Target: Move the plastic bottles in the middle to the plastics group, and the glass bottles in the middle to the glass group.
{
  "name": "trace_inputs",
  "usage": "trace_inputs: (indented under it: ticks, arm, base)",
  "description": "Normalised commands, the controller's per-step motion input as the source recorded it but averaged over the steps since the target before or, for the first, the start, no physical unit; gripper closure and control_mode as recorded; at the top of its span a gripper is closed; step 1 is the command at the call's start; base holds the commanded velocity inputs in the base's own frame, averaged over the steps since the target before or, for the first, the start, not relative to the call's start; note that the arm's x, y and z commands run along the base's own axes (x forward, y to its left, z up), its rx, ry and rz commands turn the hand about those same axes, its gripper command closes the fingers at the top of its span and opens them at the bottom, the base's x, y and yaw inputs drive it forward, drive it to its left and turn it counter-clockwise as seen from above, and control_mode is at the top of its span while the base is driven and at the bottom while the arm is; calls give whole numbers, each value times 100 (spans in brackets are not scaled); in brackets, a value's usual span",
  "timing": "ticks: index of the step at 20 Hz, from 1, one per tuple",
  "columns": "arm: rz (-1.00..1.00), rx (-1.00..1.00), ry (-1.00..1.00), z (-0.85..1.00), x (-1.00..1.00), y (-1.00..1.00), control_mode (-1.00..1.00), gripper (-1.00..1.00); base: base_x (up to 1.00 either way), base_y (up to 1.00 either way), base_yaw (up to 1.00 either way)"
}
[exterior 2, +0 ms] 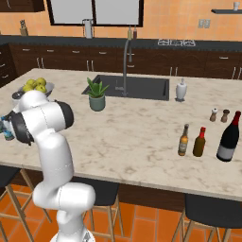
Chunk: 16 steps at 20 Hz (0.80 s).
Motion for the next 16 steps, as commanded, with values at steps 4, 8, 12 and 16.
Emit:
trace_inputs:
  ticks: [4, 8, 12, 16]
  arm:
    - [0, 0, 0, -42, 1, 3, -100, 100]
    - [0, 0, 0, -15, 6, 1, -100, 100]
    - [0, 0, 0, 0, 27, 13, -100, 100]
    - [0, 0, 0, 0, 8, 2, -100, 100]
  base:
    - [0, 0, 0]
    - [0, 0, 0]
    - [0, 0, 0]
    - [0, 0, 0]
